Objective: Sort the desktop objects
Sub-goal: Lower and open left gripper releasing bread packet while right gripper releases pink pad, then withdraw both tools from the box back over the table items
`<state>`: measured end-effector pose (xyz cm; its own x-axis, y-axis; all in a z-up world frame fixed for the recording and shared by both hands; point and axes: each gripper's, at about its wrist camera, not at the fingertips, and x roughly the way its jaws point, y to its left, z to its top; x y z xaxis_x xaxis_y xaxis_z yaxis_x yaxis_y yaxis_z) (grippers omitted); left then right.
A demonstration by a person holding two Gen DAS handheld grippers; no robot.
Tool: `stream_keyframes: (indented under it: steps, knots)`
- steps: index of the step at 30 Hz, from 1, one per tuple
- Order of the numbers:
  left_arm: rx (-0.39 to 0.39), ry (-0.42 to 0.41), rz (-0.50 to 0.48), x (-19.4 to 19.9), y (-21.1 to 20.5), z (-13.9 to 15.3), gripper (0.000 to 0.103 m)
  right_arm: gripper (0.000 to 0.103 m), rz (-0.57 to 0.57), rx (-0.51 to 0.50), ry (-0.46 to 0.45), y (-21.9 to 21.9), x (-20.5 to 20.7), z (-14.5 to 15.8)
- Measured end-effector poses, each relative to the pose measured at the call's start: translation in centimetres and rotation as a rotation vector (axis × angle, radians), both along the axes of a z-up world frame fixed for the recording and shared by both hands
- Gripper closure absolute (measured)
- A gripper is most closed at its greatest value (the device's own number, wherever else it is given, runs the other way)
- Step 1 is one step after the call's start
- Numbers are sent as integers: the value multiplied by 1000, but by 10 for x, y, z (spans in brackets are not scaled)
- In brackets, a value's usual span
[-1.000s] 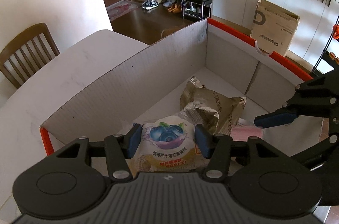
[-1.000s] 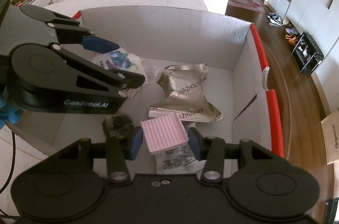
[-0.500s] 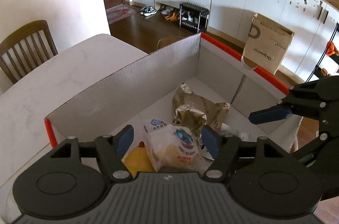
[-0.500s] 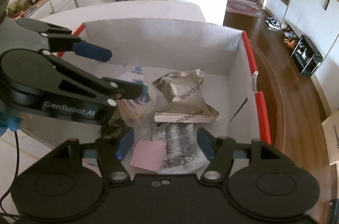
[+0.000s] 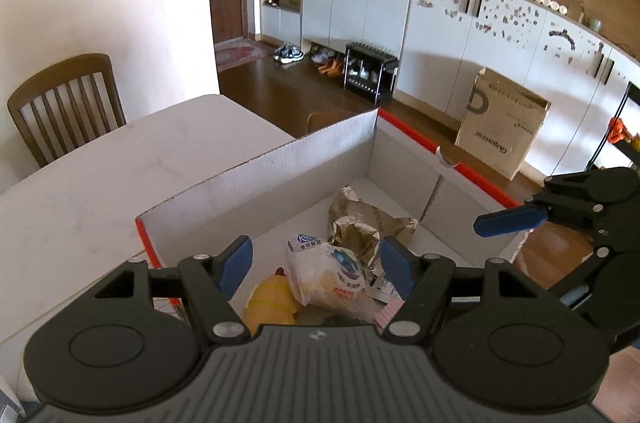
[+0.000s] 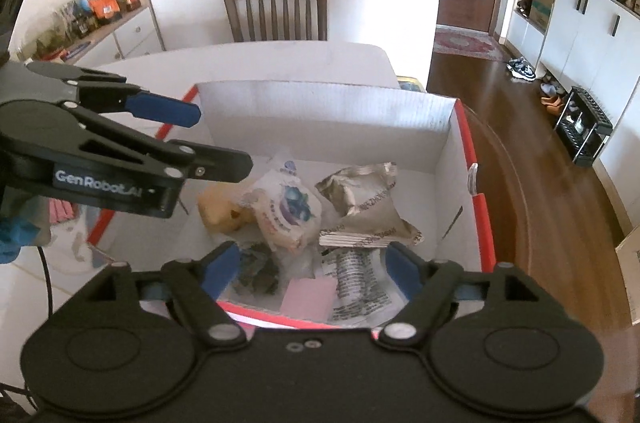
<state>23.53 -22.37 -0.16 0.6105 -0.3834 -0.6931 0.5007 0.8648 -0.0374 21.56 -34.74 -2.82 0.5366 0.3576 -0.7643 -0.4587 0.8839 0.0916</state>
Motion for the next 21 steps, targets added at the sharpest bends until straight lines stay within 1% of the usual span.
stream_keyframes:
  steps: [7,16,17,18,19,21]
  knots:
    - [-34,-17,4,-20,18,11,33,14,-14,46,-25,2,-16,11]
    - [-75,-15,9,-41,49,22,33,10,-45,73,-52,16,-35,26]
    - [-80,-15,9,-44,53,23,31,10,-49,75,-53,19,-37,27]
    - [-85,-17,9,-46,57,24,27,10,-53,76,-54,21,-39,28]
    - [-89,-21,9,-49,62,26,25,10,-55,79,-54,24,-41,28]
    - [-91,-28,7,-55,70,28,25,10,-59,81,-59,31,-45,31]
